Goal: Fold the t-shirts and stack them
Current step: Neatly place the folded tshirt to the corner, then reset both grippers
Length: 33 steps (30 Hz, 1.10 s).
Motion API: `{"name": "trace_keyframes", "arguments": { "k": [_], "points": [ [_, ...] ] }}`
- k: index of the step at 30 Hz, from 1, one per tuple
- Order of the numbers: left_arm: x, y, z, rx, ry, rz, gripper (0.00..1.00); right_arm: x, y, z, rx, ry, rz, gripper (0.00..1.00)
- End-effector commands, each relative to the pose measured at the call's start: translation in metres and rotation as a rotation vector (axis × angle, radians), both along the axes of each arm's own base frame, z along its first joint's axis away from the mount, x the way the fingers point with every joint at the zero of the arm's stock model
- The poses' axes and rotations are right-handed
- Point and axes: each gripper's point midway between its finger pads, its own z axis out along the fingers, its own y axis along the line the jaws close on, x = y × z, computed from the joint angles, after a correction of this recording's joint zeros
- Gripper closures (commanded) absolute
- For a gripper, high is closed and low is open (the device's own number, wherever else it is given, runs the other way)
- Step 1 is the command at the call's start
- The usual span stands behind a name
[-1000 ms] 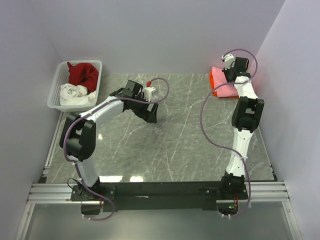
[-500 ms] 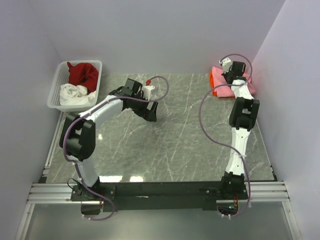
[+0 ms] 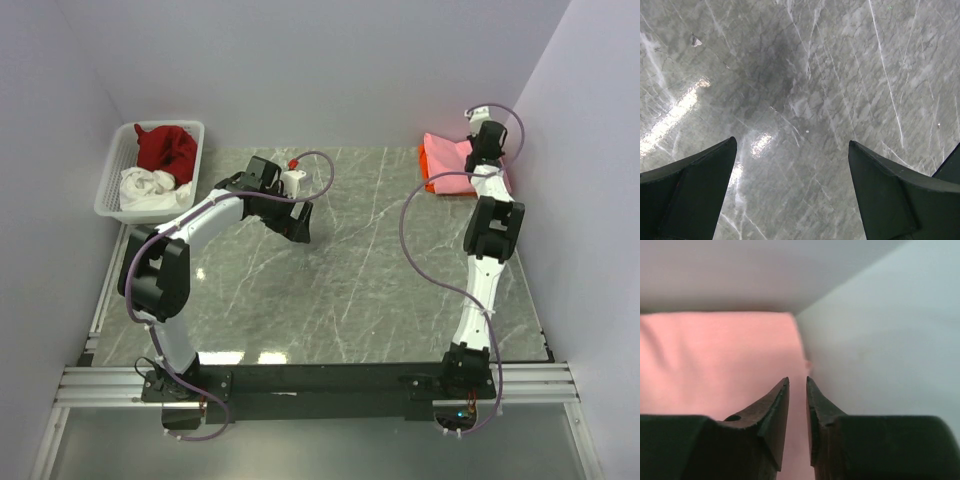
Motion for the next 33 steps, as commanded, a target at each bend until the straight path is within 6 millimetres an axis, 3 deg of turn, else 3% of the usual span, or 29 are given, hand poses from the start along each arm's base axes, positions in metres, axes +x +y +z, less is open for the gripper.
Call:
{"name": "trace_keyframes", "arguments": {
  "k": [1, 4, 5, 6, 7, 8, 9, 10, 11, 12, 13, 14, 15, 16, 18, 19, 21, 22, 23, 24, 26, 27, 28, 29, 31, 32, 33],
  "points": [
    [0.007, -0.003, 0.008, -0.020, -0.015, -0.015, 0.01, 0.006, -0.022, 0.076, -0.018, -0.224, -0.081, 0.69],
    [0.009, -0.005, 0.009, -0.027, -0.015, -0.017, 0.01, 0.001, -0.026, 0.082, 0.012, -0.239, -0.101, 0.61],
    [0.011, -0.004, 0.010, -0.031, -0.015, -0.010, 0.01, 0.000, -0.025, 0.095, 0.024, -0.256, -0.094, 0.59],
    [0.013, -0.003, 0.011, -0.033, -0.018, -0.007, 0.01, -0.003, -0.021, 0.091, 0.058, -0.248, -0.094, 0.57],
    [0.016, -0.003, 0.015, -0.042, -0.020, 0.002, 0.00, -0.004, -0.014, 0.111, 0.083, -0.273, -0.064, 0.54],
    [0.018, -0.003, 0.017, -0.053, -0.020, 0.002, 0.01, -0.005, -0.007, 0.116, 0.111, -0.269, -0.041, 0.52],
    [0.021, -0.002, 0.023, -0.066, -0.030, 0.006, 0.01, -0.009, 0.001, 0.111, 0.166, -0.239, -0.028, 0.50],
    [0.023, -0.003, 0.030, -0.090, -0.038, 0.005, 0.01, -0.009, 0.015, 0.115, 0.197, -0.229, 0.004, 0.45],
    [0.030, 0.000, 0.038, -0.111, -0.052, 0.025, 0.01, -0.014, 0.025, 0.145, 0.218, -0.261, 0.035, 0.42],
    [0.033, 0.001, 0.045, -0.128, -0.062, 0.028, 0.01, -0.020, 0.047, 0.131, 0.299, -0.195, 0.090, 0.37],
    [0.039, 0.001, 0.057, -0.149, -0.086, 0.031, 0.01, -0.025, 0.063, 0.138, 0.332, -0.184, 0.121, 0.29],
    [0.046, 0.005, 0.065, -0.159, -0.102, 0.050, 0.00, -0.036, 0.076, 0.170, 0.344, -0.214, 0.148, 0.26],
    [0.050, 0.008, 0.071, -0.161, -0.112, 0.060, 0.01, -0.044, 0.095, 0.156, 0.403, -0.164, 0.185, 0.25],
    [0.061, 0.013, 0.087, -0.171, -0.147, 0.079, 0.01, -0.055, 0.115, 0.184, 0.418, -0.186, 0.227, 0.22],
    [0.072, 0.022, 0.099, -0.168, -0.169, 0.112, 0.01, -0.073, 0.143, 0.183, 0.484, -0.129, 0.273, 0.18],
    [0.083, 0.032, 0.117, -0.176, -0.211, 0.137, 0.01, -0.085, 0.155, 0.201, 0.500, -0.138, 0.298, 0.17],
    [0.088, 0.043, 0.130, -0.196, -0.218, 0.148, 0.01, -0.101, 0.184, 0.201, 0.563, -0.076, 0.326, 0.16],
    [0.097, 0.057, 0.143, -0.221, -0.223, 0.206, 0.00, -0.109, 0.197, 0.204, 0.585, -0.054, 0.353, 0.15],
    [0.097, 0.063, 0.152, -0.246, -0.224, 0.222, 0.01, -0.119, 0.217, 0.216, 0.594, -0.047, 0.387, 0.15],
    [0.099, 0.071, 0.158, -0.253, -0.238, 0.237, 0.01, -0.130, 0.228, 0.208, 0.632, 0.000, 0.381, 0.14],
    [0.104, 0.097, 0.174, -0.254, -0.276, 0.294, 0.01, -0.151, 0.252, 0.216, 0.670, 0.035, 0.422, 0.14],
    [0.104, 0.106, 0.178, -0.251, -0.286, 0.309, 0.01, -0.164, 0.266, 0.200, 0.705, 0.094, 0.420, 0.14],
    [0.103, 0.122, 0.179, -0.239, -0.292, 0.336, 0.01, -0.178, 0.284, 0.209, 0.713, 0.096, 0.456, 0.14],
    [0.099, 0.130, 0.186, -0.237, -0.306, 0.354, 0.01, -0.189, 0.294, 0.191, 0.736, 0.142, 0.457, 0.14],
    [0.093, 0.148, 0.182, -0.218, -0.299, 0.389, 0.01, -0.211, 0.315, 0.199, 0.759, 0.135, 0.501, 0.13],
    [0.085, 0.160, 0.182, -0.210, -0.290, 0.410, 0.01, -0.220, 0.320, 0.182, 0.771, 0.166, 0.499, 0.13],
    [0.081, 0.164, 0.179, -0.207, -0.281, 0.416, 0.01, -0.228, 0.325, 0.180, 0.784, 0.170, 0.503, 0.13]
  ]
}}
